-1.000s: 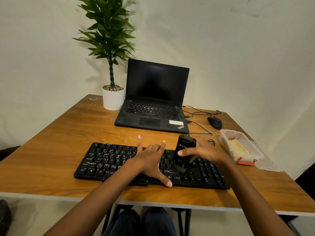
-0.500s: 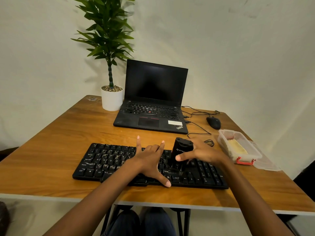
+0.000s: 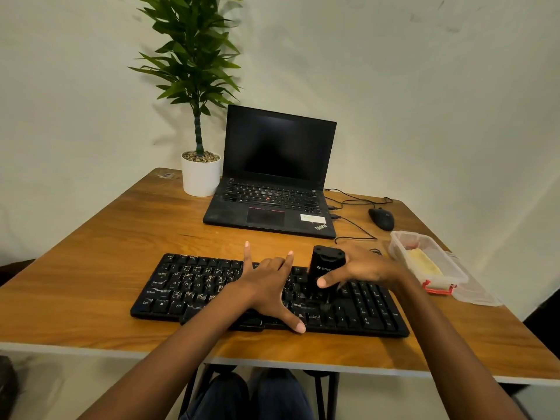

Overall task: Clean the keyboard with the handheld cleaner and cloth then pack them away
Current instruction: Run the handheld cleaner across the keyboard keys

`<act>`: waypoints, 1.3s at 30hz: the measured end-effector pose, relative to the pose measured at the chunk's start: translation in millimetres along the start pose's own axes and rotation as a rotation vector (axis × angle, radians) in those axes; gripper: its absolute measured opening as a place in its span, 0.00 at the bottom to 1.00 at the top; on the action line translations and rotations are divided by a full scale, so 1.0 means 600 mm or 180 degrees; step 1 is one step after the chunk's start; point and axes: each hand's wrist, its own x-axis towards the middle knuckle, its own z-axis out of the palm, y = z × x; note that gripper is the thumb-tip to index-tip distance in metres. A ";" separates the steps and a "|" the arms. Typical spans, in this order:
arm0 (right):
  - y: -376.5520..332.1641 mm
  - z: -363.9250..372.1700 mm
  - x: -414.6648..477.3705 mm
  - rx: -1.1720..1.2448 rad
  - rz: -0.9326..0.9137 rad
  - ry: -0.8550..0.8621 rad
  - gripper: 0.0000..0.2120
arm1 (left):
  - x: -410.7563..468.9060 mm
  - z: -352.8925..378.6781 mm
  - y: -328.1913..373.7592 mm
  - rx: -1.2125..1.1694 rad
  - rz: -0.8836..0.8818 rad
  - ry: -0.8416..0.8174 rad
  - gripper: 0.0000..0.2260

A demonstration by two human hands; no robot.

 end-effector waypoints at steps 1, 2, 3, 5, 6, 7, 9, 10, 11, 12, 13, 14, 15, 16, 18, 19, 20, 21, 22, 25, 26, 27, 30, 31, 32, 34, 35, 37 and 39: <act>-0.002 -0.002 0.000 0.0019 0.0072 0.0007 0.11 | 0.000 0.000 0.000 0.0001 -0.0002 0.0005 0.61; -0.003 -0.002 0.001 -0.0002 0.0102 0.0110 0.12 | -0.001 -0.001 0.000 0.0006 -0.0002 0.0008 0.61; -0.002 0.000 0.005 -0.0028 0.0063 0.0251 0.12 | -0.001 -0.001 0.000 0.0013 0.0001 0.0009 0.61; 0.005 0.005 0.008 0.0048 -0.0038 0.0411 0.12 | 0.001 0.001 -0.001 0.0019 0.0006 0.0009 0.61; 0.009 0.006 0.006 0.0165 -0.0028 0.0413 0.11 | 0.001 0.002 -0.001 0.0011 0.0005 0.0012 0.60; 0.012 0.005 0.002 0.0255 0.0025 0.0412 0.11 | 0.001 0.002 -0.002 -0.0001 0.0004 0.0013 0.60; 0.018 0.005 0.000 0.0286 0.0112 0.0573 0.10 | 0.000 0.002 -0.002 -0.0007 0.0004 0.0016 0.60; 0.021 0.008 0.003 0.0288 0.0099 0.0752 0.11 | -0.001 0.001 -0.001 0.0000 0.0008 0.0015 0.60; 0.024 0.014 0.006 0.0298 0.0049 0.0935 0.11 | -0.001 0.001 -0.001 0.0005 0.0011 0.0018 0.60; 0.026 0.018 0.008 0.0304 -0.0006 0.1048 0.11 | 0.000 0.002 -0.002 0.0006 0.0013 0.0027 0.60; 0.028 0.019 0.009 0.0335 -0.0043 0.1056 0.11 | 0.000 0.003 -0.002 0.0002 0.0017 0.0034 0.60; 0.029 0.018 0.006 0.0388 -0.0036 0.0973 0.10 | 0.000 0.003 -0.002 -0.0005 0.0021 0.0032 0.60; 0.028 0.014 0.003 0.0429 -0.0003 0.0870 0.10 | 0.000 0.004 -0.003 -0.0015 0.0021 0.0028 0.60; 0.027 0.010 0.002 0.0411 0.0027 0.0827 0.11 | 0.000 0.004 -0.003 -0.0017 0.0018 0.0024 0.60; 0.024 0.013 0.007 0.0202 -0.0008 0.1003 0.13 | 0.000 0.003 -0.002 0.0002 0.0011 0.0014 0.60; 0.024 0.018 0.012 0.0108 -0.0071 0.1140 0.13 | 0.000 0.002 -0.002 0.0009 0.0009 0.0011 0.60; 0.024 0.024 0.016 0.0074 -0.0134 0.1234 0.12 | 0.001 0.003 -0.002 0.0009 0.0012 0.0014 0.60; 0.024 0.028 0.018 0.0113 -0.0153 0.1269 0.10 | 0.001 0.004 -0.002 0.0005 0.0015 0.0021 0.60; 0.025 0.030 0.018 0.0215 -0.0106 0.1269 0.10 | 0.001 0.004 -0.002 0.0000 0.0017 0.0031 0.60; 0.029 0.033 0.019 0.0495 0.0142 0.1688 0.10 | -0.002 0.004 -0.003 -0.0005 0.0022 0.0047 0.60; 0.032 0.034 0.019 0.0579 0.0203 0.1885 0.10 | -0.002 0.004 -0.003 0.0002 0.0027 0.0048 0.60; 0.035 0.034 0.018 0.0679 0.0262 0.1966 0.10 | -0.003 0.004 -0.003 0.0012 0.0032 0.0056 0.60; 0.036 0.032 0.010 0.0893 0.0433 0.1726 0.09 | -0.005 0.003 -0.003 0.0020 0.0034 0.0090 0.60; 0.036 0.032 0.009 0.0950 0.0436 0.1759 0.09 | -0.006 0.003 -0.003 0.0012 0.0038 0.0092 0.60; 0.037 0.033 0.009 0.1011 0.0392 0.1867 0.09 | -0.006 0.003 -0.003 0.0002 0.0043 0.0091 0.60; 0.037 0.037 0.010 0.1061 0.0321 0.1990 0.09 | -0.007 0.003 -0.002 0.0000 0.0051 0.0088 0.59; 0.036 0.037 0.009 0.1045 0.0333 0.1915 0.09 | -0.007 0.003 -0.002 0.0003 0.0047 0.0094 0.59; 0.032 0.037 0.004 0.1000 0.0404 0.1758 0.08 | -0.008 0.002 -0.002 0.0015 0.0045 0.0104 0.59; 0.034 0.041 0.000 0.0990 0.0359 0.1921 0.08 | -0.009 0.002 -0.002 0.0021 0.0068 0.0130 0.59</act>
